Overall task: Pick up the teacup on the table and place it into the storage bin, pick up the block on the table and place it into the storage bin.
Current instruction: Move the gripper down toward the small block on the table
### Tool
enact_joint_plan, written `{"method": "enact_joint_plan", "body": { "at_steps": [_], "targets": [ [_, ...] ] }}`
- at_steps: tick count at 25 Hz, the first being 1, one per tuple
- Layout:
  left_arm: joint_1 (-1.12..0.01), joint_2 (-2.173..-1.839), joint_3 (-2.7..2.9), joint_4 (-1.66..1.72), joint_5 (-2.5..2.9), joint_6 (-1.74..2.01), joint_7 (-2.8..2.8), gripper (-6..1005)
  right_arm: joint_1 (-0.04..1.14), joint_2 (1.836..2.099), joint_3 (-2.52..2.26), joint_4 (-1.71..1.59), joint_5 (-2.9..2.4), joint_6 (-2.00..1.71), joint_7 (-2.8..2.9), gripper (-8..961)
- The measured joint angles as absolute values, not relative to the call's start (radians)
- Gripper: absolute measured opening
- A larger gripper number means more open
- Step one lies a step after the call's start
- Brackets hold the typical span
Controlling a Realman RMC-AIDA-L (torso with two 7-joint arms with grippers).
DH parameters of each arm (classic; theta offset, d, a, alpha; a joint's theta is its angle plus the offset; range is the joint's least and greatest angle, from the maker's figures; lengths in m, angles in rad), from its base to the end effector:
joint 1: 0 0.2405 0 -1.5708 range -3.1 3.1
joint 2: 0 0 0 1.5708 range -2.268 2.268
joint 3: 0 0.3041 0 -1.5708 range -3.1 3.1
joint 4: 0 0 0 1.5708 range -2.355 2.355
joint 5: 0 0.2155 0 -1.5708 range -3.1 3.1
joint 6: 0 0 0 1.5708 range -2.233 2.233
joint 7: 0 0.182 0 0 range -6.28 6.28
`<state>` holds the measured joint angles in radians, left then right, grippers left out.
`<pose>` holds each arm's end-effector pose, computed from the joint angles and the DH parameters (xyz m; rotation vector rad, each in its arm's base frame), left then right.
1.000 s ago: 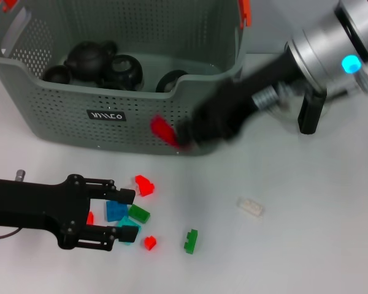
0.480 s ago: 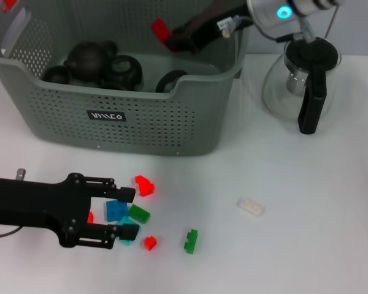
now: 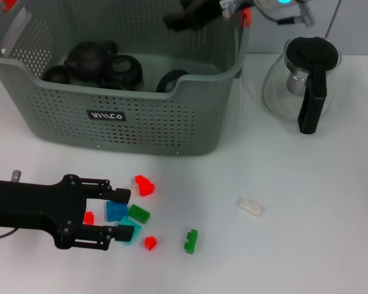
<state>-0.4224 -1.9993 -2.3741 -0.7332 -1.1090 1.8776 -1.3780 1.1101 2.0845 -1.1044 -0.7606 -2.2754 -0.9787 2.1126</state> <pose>-0.3069 0.2985 -0.0223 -3.0005 -0.5702 -0.6902 0.0603 0.5347 -0.0866 -2.6169 0.4305 0.2145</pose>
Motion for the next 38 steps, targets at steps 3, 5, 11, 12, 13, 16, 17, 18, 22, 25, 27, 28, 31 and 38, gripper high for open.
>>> {"method": "enact_joint_plan", "body": {
  "at_steps": [3,5,11,12,13,16,17,18,22,25,27,28,31,38],
  "targets": [
    [-0.423,-1.999,-2.374,-0.733,-1.109,1.878,-1.376,708,1.08,2.093,-1.103,-0.85,-2.27,-1.02,2.118,361],
    [-0.423,-1.999,-2.375,-0.733,-1.109,1.88,-1.376,708,1.051,2.093,-1.101,-0.926,-2.246,-1.109,2.129,432],
    [-0.414,-1.997,-2.375,-0.733,-1.109,1.887,-1.376,707,0.952,2.072,-1.104,-1.184,-2.211,-1.497,2.226,752],
    [-0.412,-1.997,-2.375,-0.733,-1.109,1.887,-1.376,707,0.939,2.07,-1.106,-1.22,-2.221,-1.56,2.259,825],
    [-0.411,-1.997,-2.375,-0.733,-1.109,1.887,-1.376,707,0.929,2.068,-1.108,-1.248,-2.232,-1.609,2.285,899],
    [-0.408,-1.993,-2.375,-0.734,-1.102,1.887,-1.376,706,0.914,2.069,-1.111,-1.286,-2.322,-1.725,2.364,914],
    [-0.407,-1.993,-2.375,-0.734,-1.096,1.887,-1.376,706,0.913,2.072,-1.112,-1.286,-2.358,-1.741,2.379,919],
    [-0.407,-1.993,-2.375,-0.733,-1.092,1.885,-1.376,706,0.913,2.078,-1.114,-1.281,-2.404,-1.757,2.395,924],
    [-0.407,-1.994,-2.373,-0.732,-1.075,1.883,-1.375,709,0.918,2.096,-1.17,-1.238,-2.5,-1.769,2.421,923],
    [-0.407,-1.995,-2.371,-0.732,-1.071,1.886,-1.375,711,0.928,2.097,-1.25,-1.188,-2.514,-1.743,2.45,921],
    [-0.408,-1.996,-2.369,-0.732,-1.067,1.887,-1.377,712,0.942,2.097,-1.306,-1.147,-2.521,-1.722,2.471,921],
    [-0.41,-1.996,-2.369,-0.731,-1.063,1.887,-1.379,713,0.95,2.098,-1.332,-1.127,-2.524,-1.713,2.481,920],
    [-0.412,-1.996,-2.37,-0.73,-1.058,1.884,-1.381,715,0.97,2.1,-1.399,-1.08,-2.53,-1.679,2.513,919],
    [-0.412,-1.987,-2.371,-0.72,-1.056,1.87,-1.386,797,0.999,2.1,-1.486,-1.001,-2.531,-1.619,2.578,917]
  ]
}}
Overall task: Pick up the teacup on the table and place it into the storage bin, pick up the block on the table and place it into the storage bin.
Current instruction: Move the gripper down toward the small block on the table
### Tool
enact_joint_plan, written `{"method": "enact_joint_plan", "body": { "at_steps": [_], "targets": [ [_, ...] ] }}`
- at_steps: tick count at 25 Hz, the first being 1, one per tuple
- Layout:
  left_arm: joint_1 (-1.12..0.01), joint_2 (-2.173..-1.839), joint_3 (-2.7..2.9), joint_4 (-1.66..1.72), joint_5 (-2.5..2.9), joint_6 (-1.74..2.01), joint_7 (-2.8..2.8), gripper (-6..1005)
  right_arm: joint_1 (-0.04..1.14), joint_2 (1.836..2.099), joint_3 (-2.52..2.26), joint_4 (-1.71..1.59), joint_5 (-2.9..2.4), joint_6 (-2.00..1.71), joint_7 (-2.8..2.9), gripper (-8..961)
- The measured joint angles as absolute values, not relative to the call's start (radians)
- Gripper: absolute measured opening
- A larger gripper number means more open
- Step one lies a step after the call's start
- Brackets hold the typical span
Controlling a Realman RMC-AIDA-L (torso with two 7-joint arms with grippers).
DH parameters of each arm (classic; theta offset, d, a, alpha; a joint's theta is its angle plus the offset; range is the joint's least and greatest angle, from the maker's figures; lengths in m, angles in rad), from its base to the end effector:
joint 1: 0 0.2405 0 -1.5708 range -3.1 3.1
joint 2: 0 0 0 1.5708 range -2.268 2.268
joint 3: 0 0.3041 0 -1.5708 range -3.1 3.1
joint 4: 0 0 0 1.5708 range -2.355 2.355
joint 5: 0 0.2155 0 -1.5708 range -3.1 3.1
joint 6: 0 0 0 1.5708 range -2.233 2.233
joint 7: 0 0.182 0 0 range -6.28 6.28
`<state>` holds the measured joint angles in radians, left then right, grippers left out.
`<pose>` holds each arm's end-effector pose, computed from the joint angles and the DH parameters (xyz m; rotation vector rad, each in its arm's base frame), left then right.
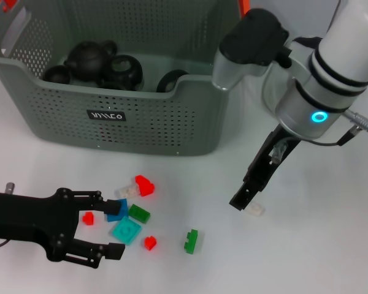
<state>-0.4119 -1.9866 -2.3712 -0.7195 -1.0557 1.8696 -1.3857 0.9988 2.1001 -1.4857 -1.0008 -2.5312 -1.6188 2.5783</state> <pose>-0.3213 0.2910 -0.0230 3.0106 0.6347 0.6049 0.1407 0.4073 -0.1155 -2.8273 0.7351 -0.7723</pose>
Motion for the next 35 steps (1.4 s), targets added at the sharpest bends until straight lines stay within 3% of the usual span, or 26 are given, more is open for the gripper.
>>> {"method": "enact_joint_plan", "body": {
  "at_steps": [5,26,35],
  "targets": [
    [-0.411,-1.987,-2.371,-0.724,-1.034,1.864,-1.364,865,1.002,2.101,-1.532,-0.987,-2.532,-1.616,2.632,915],
    [-0.425,-1.993,-2.375,-0.719,-1.009,1.833,-1.297,861,0.953,2.105,-1.647,-0.864,-2.527,-1.397,2.622,910],
    [-0.429,-1.995,-2.374,-0.71,-1.009,1.827,-1.297,862,0.93,2.109,-1.679,-0.856,-2.522,-1.339,2.611,700]
  ]
}}
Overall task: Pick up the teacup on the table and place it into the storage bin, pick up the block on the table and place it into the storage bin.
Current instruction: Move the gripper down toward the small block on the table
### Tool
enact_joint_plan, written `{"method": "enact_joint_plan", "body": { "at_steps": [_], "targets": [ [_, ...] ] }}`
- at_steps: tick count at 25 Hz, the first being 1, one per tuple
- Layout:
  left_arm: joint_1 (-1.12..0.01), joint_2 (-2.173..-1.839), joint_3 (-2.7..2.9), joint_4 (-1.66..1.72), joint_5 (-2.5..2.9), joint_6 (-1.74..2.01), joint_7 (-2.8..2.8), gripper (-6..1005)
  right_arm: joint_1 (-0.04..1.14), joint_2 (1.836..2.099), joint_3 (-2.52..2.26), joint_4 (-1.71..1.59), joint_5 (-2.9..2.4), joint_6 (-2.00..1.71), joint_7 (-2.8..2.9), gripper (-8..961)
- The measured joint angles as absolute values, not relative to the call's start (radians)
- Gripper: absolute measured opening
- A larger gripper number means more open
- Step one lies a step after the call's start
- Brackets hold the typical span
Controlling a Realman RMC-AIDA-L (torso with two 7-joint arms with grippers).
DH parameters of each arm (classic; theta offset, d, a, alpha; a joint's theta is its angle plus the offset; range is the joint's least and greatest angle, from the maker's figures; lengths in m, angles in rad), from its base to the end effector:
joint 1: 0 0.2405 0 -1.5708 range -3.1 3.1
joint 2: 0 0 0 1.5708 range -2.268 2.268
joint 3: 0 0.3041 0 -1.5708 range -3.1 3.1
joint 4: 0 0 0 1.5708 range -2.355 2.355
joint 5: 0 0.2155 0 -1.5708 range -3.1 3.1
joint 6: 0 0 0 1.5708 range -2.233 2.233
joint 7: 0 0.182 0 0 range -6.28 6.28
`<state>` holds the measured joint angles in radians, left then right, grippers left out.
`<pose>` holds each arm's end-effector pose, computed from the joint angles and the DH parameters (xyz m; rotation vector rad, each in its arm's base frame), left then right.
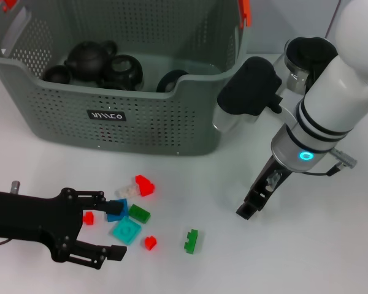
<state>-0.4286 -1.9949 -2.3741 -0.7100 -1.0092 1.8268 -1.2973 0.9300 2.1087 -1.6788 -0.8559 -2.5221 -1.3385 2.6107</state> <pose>-0.3252 0.2965 -0.0312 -3.0344 -0.5148 -0.5318 0.1934 0.4068 -0.1546 -2.7286 0.7314 -0.7922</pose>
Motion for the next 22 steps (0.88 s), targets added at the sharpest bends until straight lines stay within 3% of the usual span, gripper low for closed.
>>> {"method": "enact_joint_plan", "body": {
  "at_steps": [15,22],
  "targets": [
    [-0.431,-1.996,-2.375,-0.704,-1.009,1.824,-1.299,862,0.921,2.111,-1.755,-0.856,-2.516,-1.314,2.611,664],
    [-0.431,-1.997,-2.375,-0.704,-1.009,1.824,-1.299,861,0.918,2.11,-1.759,-0.858,-2.499,-1.313,2.609,521]
  ]
}}
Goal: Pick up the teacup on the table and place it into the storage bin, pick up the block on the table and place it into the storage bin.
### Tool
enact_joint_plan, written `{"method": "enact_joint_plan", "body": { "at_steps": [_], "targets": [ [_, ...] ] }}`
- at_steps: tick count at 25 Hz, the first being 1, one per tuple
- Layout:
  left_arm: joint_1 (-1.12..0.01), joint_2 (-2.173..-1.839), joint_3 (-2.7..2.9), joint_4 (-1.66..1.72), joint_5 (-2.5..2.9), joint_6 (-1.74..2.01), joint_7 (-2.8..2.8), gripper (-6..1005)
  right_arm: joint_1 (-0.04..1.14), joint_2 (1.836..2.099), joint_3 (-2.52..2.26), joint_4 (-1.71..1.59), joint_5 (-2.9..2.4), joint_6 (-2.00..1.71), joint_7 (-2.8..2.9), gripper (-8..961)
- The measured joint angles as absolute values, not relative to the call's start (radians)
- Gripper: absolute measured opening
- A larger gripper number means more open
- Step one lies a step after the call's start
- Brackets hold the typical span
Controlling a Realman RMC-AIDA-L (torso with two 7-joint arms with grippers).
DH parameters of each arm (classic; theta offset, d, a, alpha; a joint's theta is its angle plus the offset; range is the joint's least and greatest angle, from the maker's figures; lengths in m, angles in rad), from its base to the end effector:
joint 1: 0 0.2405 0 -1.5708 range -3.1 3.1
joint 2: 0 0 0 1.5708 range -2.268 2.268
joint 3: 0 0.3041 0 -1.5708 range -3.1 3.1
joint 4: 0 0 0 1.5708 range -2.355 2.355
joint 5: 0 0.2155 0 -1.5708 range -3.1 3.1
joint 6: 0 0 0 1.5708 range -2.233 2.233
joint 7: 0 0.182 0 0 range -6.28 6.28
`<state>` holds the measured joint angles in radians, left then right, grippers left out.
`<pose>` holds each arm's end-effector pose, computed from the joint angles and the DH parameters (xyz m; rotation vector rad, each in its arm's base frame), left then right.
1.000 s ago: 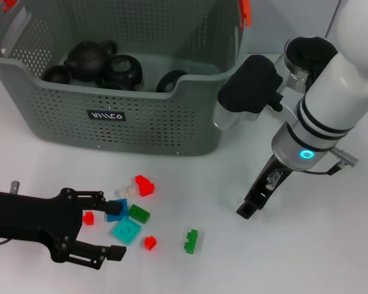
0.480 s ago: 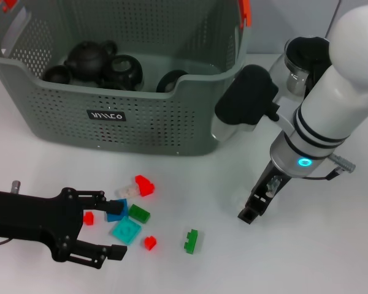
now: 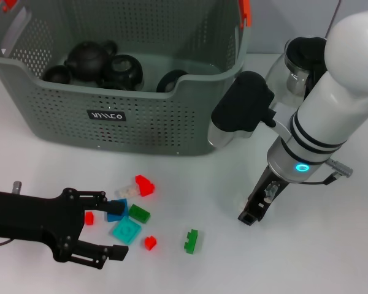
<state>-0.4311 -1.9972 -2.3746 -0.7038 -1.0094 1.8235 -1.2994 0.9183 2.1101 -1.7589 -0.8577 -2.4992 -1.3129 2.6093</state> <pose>-0.3244 0.2968 -0.0330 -3.0340 -0.5227 -0.5377 0.1977 0.3977 -0.1643 -2.7489 0.6703 -0.8302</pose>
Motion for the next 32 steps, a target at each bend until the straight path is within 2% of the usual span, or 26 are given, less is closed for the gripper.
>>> {"method": "enact_joint_plan", "body": {
  "at_steps": [5,15,23,32],
  "targets": [
    [-0.431,-1.997,-2.375,-0.704,-1.009,1.822,-1.302,861,0.919,2.109,-1.764,-0.857,-2.499,-1.311,2.614,468],
    [-0.43,-1.997,-2.375,-0.704,-1.009,1.822,-1.304,862,0.917,2.106,-1.758,-0.876,-2.499,-1.328,2.62,204],
    [-0.429,-1.989,-2.375,-0.704,-1.009,1.837,-1.319,862,0.889,2.1,-1.569,-1.123,-2.401,-1.519,2.581,238],
    [-0.428,-1.988,-2.375,-0.706,-1.009,1.833,-1.314,861,1.039,2.096,-1.223,-1.159,-2.194,-1.517,2.409,276]
  ]
}}
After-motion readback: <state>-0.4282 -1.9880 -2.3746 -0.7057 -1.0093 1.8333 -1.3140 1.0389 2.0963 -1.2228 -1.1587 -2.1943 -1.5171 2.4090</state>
